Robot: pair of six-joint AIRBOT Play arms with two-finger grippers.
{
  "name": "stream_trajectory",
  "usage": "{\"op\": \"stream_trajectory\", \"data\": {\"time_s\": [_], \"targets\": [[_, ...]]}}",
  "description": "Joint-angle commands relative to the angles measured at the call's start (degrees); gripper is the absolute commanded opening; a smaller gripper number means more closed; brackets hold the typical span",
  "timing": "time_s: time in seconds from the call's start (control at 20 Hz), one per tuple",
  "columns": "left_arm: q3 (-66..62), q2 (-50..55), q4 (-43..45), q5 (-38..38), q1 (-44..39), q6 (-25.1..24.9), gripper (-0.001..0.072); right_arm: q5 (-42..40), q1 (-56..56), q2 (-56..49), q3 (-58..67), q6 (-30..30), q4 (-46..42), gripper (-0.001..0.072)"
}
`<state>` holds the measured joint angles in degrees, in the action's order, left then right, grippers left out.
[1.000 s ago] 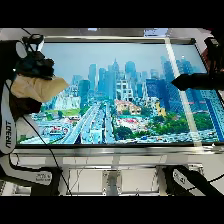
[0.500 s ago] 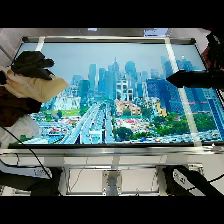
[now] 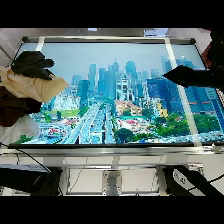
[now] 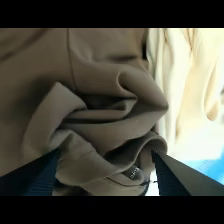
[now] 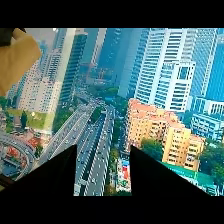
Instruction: Fold the shirts.
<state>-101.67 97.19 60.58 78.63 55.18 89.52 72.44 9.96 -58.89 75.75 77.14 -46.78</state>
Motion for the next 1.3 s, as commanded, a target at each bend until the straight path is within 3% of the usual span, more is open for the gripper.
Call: {"op": "stream_trajectory", "data": {"time_s": [0.0,0.15,0.4,0.6,0.75,0.9,1.25], "targets": [[0.00,3.28,-9.62,2.89,1.75,-1.05,0.0665,-0.33,-0.07,-0.02,0.00,2.95,0.76,0.0393],[-0.04,3.39,-14.14,1.79,1.97,-1.05,0.0665,-0.33,-0.07,-0.02,0.00,3.28,0.72,0.0393],[-0.09,3.37,-10.95,5.31,2.51,-1.05,0.0666,-0.33,-0.07,-0.02,0.00,4.09,0.09,0.0393],[-4.85,3.32,-11.30,5.44,6.82,-1.31,0.0665,-0.28,-0.07,-0.02,0.00,4.13,-2.64,0.0393],[-9.60,3.34,-10.60,8.96,11.30,-4.07,0.0665,-0.57,-0.07,-0.02,0.00,4.13,-4.83,0.0393],[-9.35,3.41,-10.71,11.91,14.01,-3.30,0.0661,-2.08,-0.07,-0.02,0.00,4.20,-5.70,0.0393],[-3.45,3.82,-9.60,8.83,9.11,-5.51,0.0661,-2.49,-0.07,-0.02,0.02,4.61,-5.51,0.0393]]}}
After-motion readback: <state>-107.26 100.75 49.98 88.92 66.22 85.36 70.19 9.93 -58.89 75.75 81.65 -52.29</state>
